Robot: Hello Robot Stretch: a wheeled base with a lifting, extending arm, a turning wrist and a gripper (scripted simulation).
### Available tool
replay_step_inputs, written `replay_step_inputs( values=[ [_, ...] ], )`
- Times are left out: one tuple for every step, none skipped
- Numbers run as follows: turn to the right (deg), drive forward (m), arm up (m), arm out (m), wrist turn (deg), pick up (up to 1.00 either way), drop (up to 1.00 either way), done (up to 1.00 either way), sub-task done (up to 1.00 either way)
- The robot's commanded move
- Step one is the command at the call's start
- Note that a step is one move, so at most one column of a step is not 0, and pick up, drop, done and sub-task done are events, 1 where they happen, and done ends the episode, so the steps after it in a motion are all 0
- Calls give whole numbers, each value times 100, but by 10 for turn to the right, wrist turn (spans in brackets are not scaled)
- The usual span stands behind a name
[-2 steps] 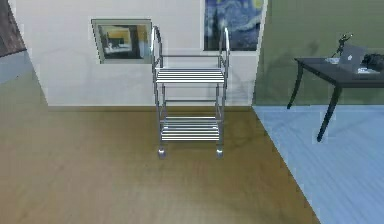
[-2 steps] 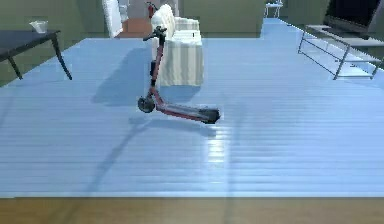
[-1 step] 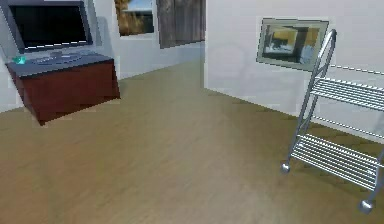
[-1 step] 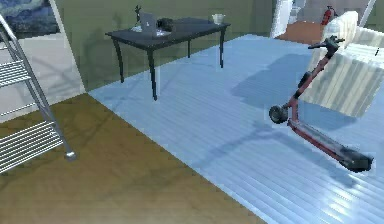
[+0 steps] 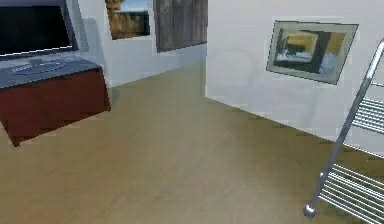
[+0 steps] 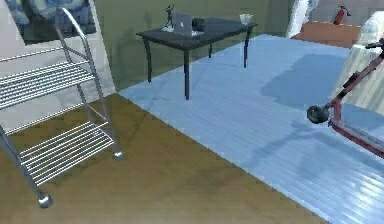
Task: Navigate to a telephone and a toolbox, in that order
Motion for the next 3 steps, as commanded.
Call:
replay_step_inputs(
  values=[
    [-450, 0, 0, 0, 0, 0, 0, 0, 0],
    [0, 100, 0, 0, 0, 0, 0, 0, 0],
    [-90, 0, 0, 0, 0, 0, 0, 0, 0]
  ],
)
